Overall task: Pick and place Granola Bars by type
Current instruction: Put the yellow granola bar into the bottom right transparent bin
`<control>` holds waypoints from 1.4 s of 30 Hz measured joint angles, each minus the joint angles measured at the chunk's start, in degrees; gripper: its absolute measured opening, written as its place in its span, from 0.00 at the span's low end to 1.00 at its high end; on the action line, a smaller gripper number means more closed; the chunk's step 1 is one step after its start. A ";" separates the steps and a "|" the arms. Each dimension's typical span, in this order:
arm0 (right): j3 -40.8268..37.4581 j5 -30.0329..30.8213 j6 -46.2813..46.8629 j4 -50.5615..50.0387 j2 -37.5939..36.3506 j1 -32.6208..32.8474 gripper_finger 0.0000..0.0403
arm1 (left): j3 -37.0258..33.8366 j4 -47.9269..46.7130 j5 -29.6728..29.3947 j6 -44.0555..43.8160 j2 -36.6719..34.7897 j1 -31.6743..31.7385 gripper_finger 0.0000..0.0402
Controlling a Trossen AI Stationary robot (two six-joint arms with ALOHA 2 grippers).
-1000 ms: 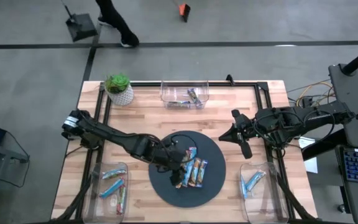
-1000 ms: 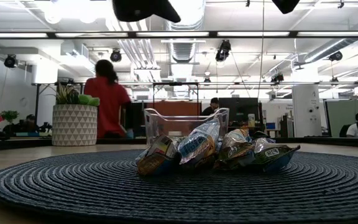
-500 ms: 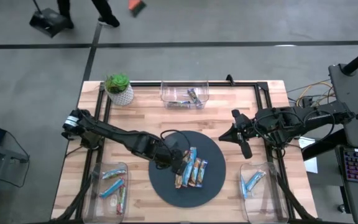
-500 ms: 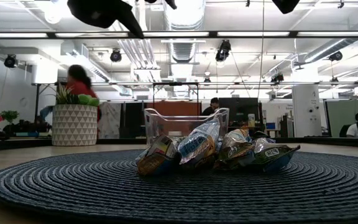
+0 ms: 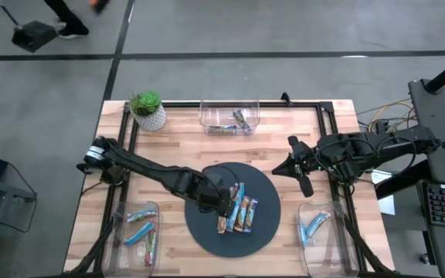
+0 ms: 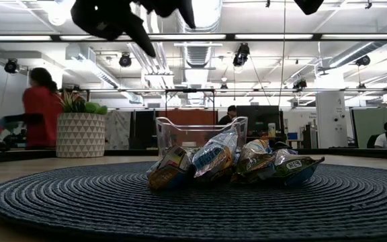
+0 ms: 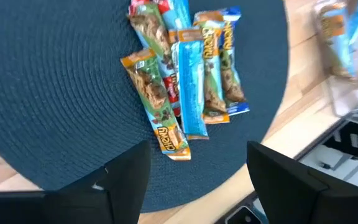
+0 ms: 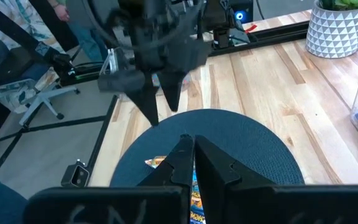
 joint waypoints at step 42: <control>0.00 0.07 0.02 -2.66 0.02 0.00 0.02 | 4.84 0.00 1.50 -6.71 13.28 1.31 0.60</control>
